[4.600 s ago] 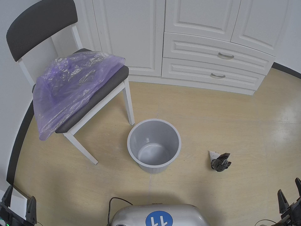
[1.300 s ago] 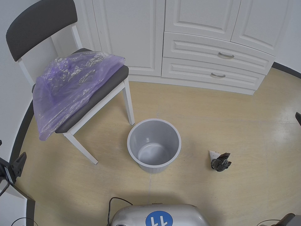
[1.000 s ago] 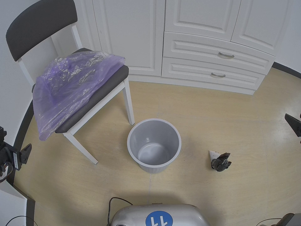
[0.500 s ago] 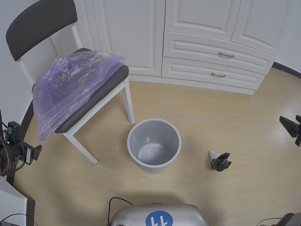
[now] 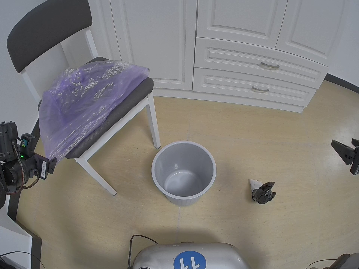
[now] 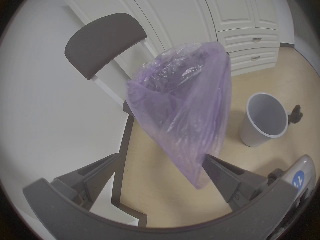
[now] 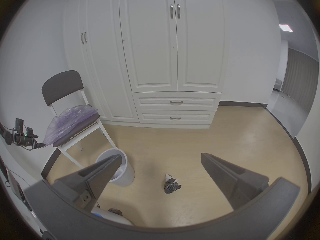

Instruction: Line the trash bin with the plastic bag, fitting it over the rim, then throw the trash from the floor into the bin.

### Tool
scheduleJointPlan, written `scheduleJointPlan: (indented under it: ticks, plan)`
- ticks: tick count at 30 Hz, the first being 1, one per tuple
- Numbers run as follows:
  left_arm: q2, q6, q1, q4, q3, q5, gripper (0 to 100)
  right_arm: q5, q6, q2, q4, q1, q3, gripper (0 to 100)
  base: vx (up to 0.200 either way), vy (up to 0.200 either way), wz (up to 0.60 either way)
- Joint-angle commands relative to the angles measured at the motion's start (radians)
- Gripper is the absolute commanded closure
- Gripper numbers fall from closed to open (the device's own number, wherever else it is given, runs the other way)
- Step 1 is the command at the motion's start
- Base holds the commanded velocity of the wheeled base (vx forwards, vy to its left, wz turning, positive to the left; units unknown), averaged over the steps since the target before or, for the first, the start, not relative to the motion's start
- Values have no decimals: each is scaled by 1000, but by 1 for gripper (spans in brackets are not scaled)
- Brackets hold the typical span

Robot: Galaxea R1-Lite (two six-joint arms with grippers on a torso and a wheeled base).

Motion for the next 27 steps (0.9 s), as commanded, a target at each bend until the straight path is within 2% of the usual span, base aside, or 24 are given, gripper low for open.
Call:
scheduleJointPlan:
  ticks: [1, 6, 13, 17, 21, 27]
  plan:
    - [86, 1, 42, -67, -8, -11, 0, 0, 2, -2, -3, 6, 0, 0, 0, 0, 0]
    - [135, -3, 130, -178, -30, -66, 0, 0, 0, 10, -60, 9, 20, 0, 0, 0, 0]
    - [147, -75, 242, -175, -105, -162, 0, 0, 0, 18, -99, 12, 33, 0, 0, 0, 0]
    - [150, -84, 288, -175, -126, -195, 0, 0, 2, 18, -99, 27, 35, 0, 0, 0, 0]
    - [161, -93, 314, -175, -146, -212, 0, 0, 14, 18, -99, 56, 37, 0, 0, 0, 0]
    - [188, -133, 304, -188, -149, -218, 0, 0, 16, 20, -99, 79, 41, 0, 0, 0, 0]
